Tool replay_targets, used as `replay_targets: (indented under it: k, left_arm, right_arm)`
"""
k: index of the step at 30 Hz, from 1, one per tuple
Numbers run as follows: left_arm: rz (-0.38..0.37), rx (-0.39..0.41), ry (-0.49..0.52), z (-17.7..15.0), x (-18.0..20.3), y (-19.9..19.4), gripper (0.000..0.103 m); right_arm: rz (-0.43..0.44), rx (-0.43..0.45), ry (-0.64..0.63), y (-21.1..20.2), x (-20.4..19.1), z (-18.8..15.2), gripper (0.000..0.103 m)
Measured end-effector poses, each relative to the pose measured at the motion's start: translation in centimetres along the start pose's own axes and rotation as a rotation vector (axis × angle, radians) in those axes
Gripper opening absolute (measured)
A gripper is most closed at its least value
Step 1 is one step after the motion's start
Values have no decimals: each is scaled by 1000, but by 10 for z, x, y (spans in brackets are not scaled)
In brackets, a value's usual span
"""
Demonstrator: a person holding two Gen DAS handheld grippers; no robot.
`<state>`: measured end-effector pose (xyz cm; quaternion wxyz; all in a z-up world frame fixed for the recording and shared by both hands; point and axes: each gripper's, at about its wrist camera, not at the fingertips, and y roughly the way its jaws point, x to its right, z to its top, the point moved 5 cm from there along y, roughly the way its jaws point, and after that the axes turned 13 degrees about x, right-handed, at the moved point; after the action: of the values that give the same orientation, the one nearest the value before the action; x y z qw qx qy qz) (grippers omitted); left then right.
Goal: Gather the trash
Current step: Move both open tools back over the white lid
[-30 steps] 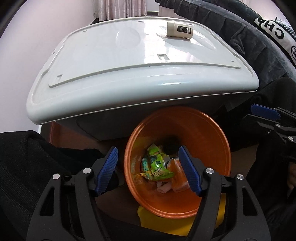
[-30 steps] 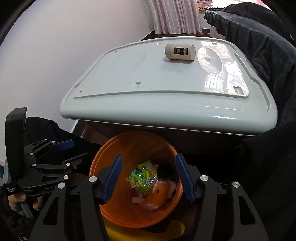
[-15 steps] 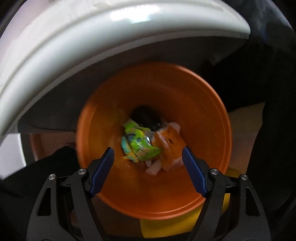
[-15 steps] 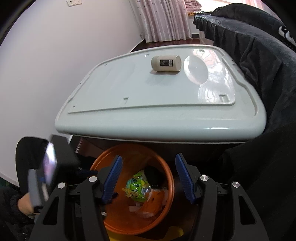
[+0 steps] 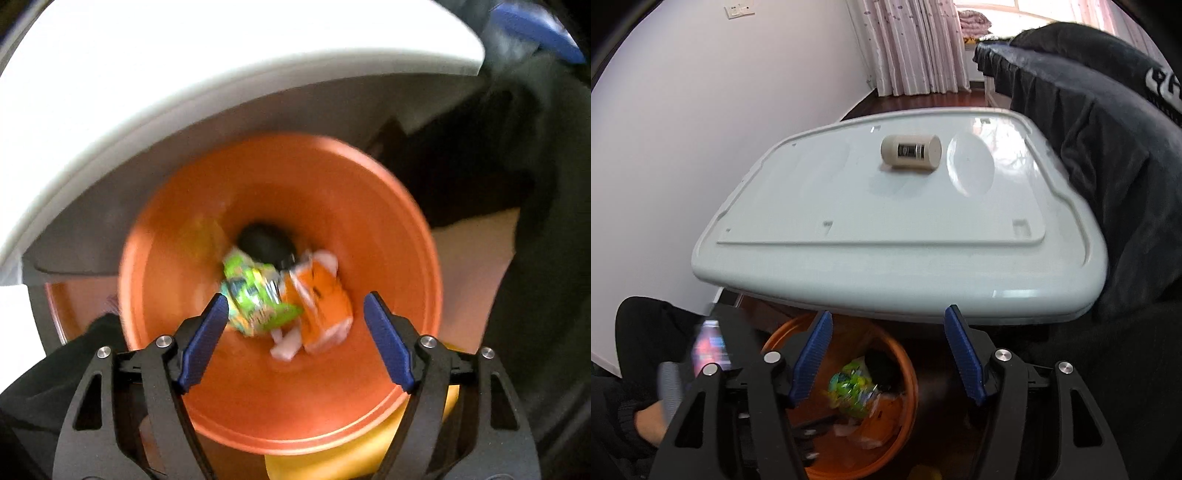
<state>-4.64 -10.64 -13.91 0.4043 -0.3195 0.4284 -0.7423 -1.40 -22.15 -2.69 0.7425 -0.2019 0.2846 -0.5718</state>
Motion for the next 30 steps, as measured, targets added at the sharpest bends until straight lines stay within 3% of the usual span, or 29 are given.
replay_targets:
  k: [5, 11, 17, 23, 28, 30]
  left_arm:
    - [71, 119, -37, 17, -17, -29, 74]
    - [97, 299, -133, 56, -52, -69, 74]
    - [250, 451, -236, 113, -117, -81, 74]
    - [388, 553, -235, 153, -159, -77, 74]
    - [395, 579, -247, 169, -172, -83, 74]
    - [391, 585, -250, 167, -173, -91, 74]
  right_arm:
    - [-22, 66, 5, 3, 4, 28, 62]
    - [-47, 96, 12, 5, 10, 38, 62]
    - [-68, 118, 27, 11, 19, 45, 64]
    - [-73, 167, -11, 28, 11, 66, 67]
    - [-68, 193, -29, 51, 9, 86, 70]
    - [-113, 196, -27, 66, 19, 95, 70]
